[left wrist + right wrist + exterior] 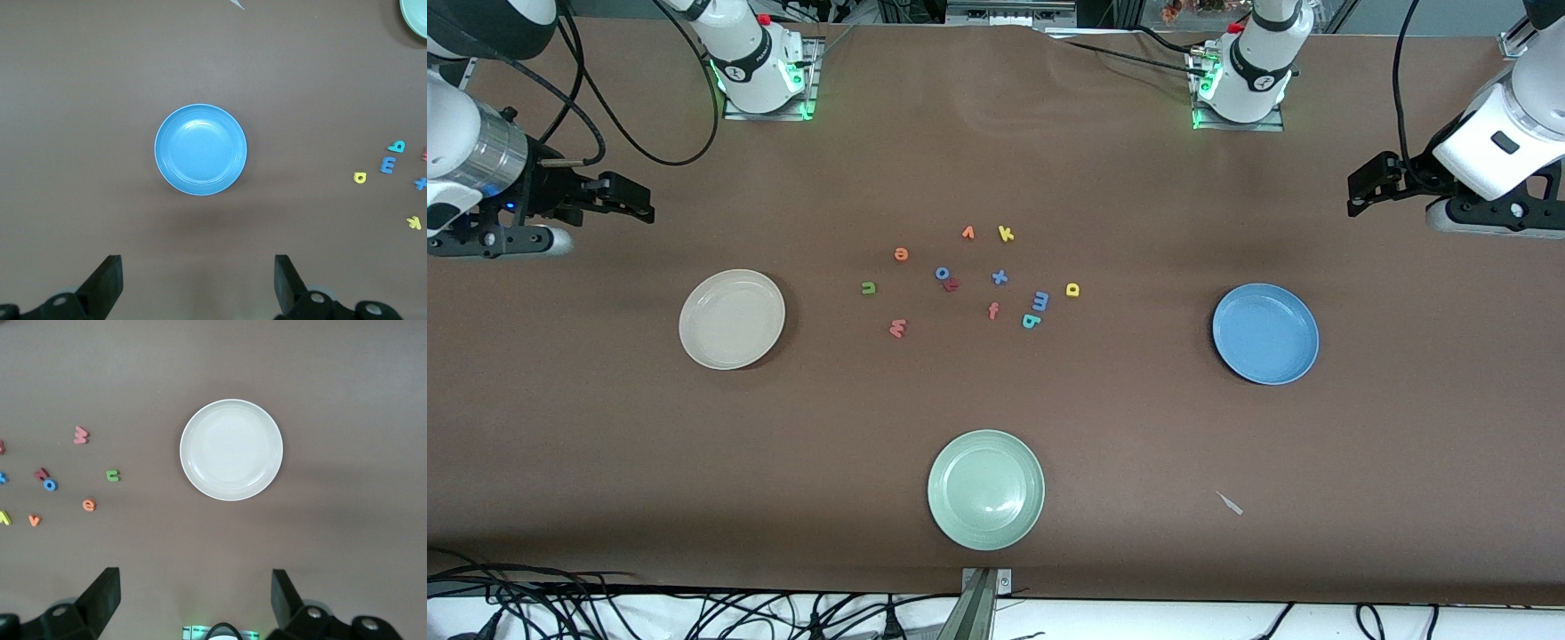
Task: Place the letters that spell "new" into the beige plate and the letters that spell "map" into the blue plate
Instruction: 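Move the right gripper over the letters while the left gripper follows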
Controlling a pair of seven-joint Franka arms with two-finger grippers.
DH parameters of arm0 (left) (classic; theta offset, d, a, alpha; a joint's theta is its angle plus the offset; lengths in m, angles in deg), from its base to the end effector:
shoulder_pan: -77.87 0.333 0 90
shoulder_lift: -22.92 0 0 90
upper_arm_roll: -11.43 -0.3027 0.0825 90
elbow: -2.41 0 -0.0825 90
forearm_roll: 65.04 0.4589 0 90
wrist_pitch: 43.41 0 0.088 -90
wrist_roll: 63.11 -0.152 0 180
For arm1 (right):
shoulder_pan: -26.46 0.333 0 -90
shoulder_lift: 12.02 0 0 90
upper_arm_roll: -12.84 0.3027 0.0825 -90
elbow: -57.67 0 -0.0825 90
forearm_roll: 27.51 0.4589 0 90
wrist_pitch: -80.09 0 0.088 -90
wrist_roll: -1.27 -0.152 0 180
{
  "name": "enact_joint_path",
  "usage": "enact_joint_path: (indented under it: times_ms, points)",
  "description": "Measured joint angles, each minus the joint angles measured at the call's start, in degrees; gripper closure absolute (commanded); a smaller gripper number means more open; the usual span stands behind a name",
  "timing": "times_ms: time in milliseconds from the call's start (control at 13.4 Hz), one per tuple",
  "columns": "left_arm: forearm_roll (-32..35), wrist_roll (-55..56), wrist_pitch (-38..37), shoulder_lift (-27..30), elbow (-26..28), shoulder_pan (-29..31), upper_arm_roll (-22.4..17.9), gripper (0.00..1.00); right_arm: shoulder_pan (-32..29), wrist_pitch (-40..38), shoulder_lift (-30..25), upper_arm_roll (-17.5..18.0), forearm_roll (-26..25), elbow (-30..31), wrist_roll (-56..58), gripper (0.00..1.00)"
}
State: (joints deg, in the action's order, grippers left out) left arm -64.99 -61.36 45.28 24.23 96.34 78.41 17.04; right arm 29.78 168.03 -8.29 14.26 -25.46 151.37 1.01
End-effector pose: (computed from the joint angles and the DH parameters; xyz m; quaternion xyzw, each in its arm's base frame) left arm 0.6127 -0.0547 0.5412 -0.9990 0.0289 0.0342 0.0036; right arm 0.6269 0.0573 0.4878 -0.9957 -0.0381 0.0834 0.0150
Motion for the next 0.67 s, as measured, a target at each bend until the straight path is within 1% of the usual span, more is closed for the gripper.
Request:
enact_joint_path:
  times_ms: [298,671]
  points:
    - [0.0,0.0,0.0,0.0,0.0,0.0,0.2,0.0,0.8,-1.6,2.3,0.1,0.1,0.0,1.5,0.0]
    - [0.5,0.0,0.0,0.0,-0.1,-0.2,0.8,0.0,5.1,-0.7,3.9,0.5,0.2,0.3,1.1,0.0]
